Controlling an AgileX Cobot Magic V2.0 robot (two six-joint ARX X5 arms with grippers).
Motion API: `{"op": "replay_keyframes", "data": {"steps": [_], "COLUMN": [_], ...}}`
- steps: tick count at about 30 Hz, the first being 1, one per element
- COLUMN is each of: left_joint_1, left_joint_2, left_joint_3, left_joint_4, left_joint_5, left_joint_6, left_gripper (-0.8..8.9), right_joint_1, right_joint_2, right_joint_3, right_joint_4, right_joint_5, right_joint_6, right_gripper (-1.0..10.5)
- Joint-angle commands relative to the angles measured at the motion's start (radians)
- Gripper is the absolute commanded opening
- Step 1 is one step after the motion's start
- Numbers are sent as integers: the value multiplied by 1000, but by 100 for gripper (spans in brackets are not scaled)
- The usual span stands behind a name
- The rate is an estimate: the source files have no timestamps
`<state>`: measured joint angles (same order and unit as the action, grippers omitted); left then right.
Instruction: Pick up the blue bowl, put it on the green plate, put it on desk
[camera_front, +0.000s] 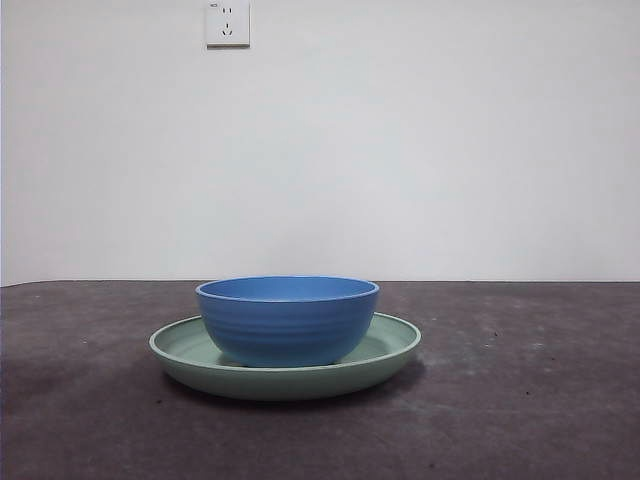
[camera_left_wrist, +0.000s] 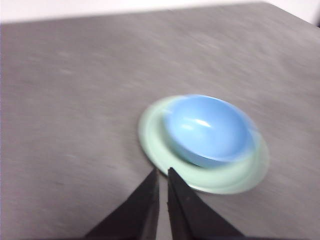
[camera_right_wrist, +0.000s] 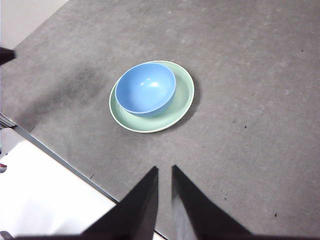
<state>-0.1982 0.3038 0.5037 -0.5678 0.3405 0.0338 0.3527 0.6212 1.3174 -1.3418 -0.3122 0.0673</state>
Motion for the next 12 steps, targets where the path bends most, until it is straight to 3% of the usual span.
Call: {"op": "replay_keyframes", "data": {"steps": [1,5,12], "left_joint_1": [84,174,249], "left_joint_2": [-57,-138,-239], "left_joint_3": [-164,-322,-400], "left_joint_4": [182,291,291], "left_joint_5": [3,-1,-47], "left_joint_6": [14,-2,-6], "left_gripper": [27,27,27], "right_joint_1": [5,5,5], "right_joint_2": [4,4,4], "right_joint_3": [11,11,11], "right_joint_4": [-68,-68,-68], "right_joint_5": [-2,-2,-2], "right_joint_6": [6,6,6], "right_gripper": [39,39,39]}}
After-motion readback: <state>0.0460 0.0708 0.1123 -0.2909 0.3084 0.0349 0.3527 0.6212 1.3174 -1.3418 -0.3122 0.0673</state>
